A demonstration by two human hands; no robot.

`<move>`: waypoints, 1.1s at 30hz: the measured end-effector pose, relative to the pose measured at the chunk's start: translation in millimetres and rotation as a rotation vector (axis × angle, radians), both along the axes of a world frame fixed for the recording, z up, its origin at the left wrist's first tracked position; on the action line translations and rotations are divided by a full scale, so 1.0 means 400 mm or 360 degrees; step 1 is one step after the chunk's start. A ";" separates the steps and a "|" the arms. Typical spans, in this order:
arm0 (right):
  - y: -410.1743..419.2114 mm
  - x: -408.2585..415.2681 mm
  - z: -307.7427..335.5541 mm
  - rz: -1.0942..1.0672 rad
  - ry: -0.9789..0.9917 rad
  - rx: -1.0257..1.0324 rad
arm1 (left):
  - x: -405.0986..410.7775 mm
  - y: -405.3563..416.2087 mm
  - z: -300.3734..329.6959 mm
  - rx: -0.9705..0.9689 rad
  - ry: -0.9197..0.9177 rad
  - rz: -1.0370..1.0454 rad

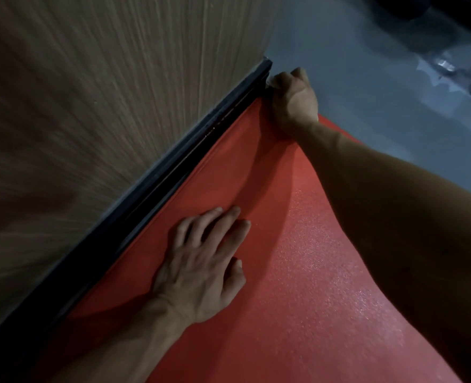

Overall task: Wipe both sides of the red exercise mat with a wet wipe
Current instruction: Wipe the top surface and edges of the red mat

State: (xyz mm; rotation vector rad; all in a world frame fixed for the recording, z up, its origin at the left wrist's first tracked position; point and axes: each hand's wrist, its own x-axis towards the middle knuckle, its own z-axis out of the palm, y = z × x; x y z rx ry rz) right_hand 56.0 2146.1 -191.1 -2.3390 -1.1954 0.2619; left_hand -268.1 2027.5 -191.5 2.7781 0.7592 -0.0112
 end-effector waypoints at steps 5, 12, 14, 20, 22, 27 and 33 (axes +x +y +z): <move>0.001 -0.001 0.003 0.0135 0.0035 -0.0167 | -0.002 0.002 0.004 -0.0036 0.0026 0.0012; 0.019 -0.021 0.055 0.0235 -0.0165 -0.0708 | -0.002 0.011 0.018 -0.0172 0.0051 0.0027; 0.021 -0.030 0.068 0.0143 -0.0157 -0.0745 | -0.005 0.015 0.025 -0.0257 0.0010 0.0025; 0.032 -0.042 0.083 0.0019 -0.0200 -0.0850 | -0.100 0.059 0.047 -0.0355 -0.0160 0.0574; 0.018 -0.065 0.121 -0.0047 -0.0226 -0.0835 | -0.123 0.061 0.051 -0.0485 -0.0107 0.0789; -0.021 -0.030 0.174 -0.0081 -0.0076 -0.0738 | -0.065 0.040 0.078 -0.0494 -0.0169 0.0856; 0.042 0.006 0.117 -0.0101 -0.0078 -0.0930 | -0.110 0.056 0.052 -0.0557 -0.0105 0.0649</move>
